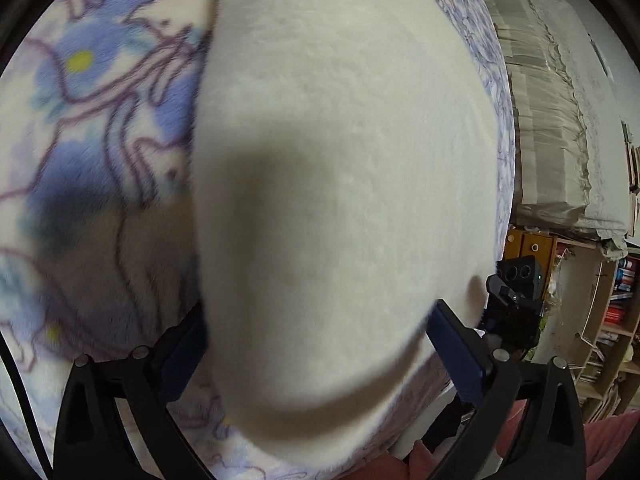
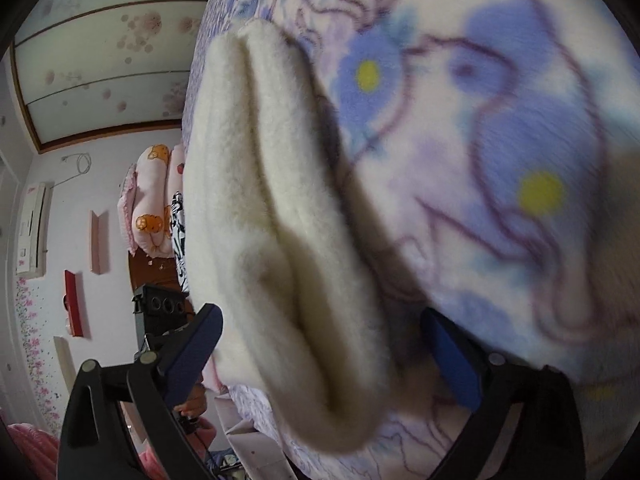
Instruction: Fold large clothes
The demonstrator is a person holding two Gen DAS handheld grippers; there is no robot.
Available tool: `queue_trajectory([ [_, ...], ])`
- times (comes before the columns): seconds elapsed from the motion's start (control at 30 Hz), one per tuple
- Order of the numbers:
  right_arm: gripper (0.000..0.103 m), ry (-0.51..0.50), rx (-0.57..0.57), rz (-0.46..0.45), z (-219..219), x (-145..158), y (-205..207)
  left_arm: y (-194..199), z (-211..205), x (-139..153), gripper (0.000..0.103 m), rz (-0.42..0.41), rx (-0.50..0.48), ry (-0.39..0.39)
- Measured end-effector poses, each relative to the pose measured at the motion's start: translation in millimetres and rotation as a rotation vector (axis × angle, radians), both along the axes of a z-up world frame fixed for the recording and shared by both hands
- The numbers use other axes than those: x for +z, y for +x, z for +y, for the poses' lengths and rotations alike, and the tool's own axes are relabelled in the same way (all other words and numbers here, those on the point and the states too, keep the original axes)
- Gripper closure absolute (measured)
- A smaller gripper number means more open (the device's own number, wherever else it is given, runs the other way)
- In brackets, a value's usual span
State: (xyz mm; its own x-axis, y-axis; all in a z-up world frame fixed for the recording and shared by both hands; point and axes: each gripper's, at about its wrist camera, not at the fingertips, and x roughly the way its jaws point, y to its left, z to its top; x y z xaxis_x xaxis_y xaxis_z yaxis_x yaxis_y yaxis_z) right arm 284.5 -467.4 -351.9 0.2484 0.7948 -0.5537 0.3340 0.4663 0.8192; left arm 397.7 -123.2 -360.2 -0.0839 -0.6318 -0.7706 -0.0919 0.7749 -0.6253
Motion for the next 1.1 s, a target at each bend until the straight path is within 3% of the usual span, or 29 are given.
queue_trajectory([
  [0.1, 0.003, 0.041, 0.022, -0.028, 7, 0, 16, 8, -5, -2, 0.0, -0.002, -0.03, -0.008],
  [0.23, 0.002, -0.008, 0.11, 0.009, 26, -9, 43, 14, -7, -2, 0.0, -0.005, -0.072, -0.031],
  [0.4, 0.002, 0.035, 0.191, 0.044, 29, -17, 58, 26, -12, -8, 0.0, -0.029, -0.116, -0.066],
  [0.6, 0.0, 0.082, 0.217, 0.134, 33, -31, 79, 37, -17, -19, 0.0, -0.021, -0.08, -0.128],
  [0.73, 0.0, 0.056, 0.239, 0.189, 33, -33, 80, 37, -22, -21, 0.0, -0.022, -0.05, -0.123],
  [0.93, 0.001, -0.009, 0.221, 0.117, 35, -20, 68, 25, -24, -16, 0.0, -0.066, 0.04, -0.087],
  [1.1, 0.015, -0.081, 0.224, 0.047, 31, -9, 58, 19, -36, -3, 0.0, -0.093, 0.102, -0.008],
])
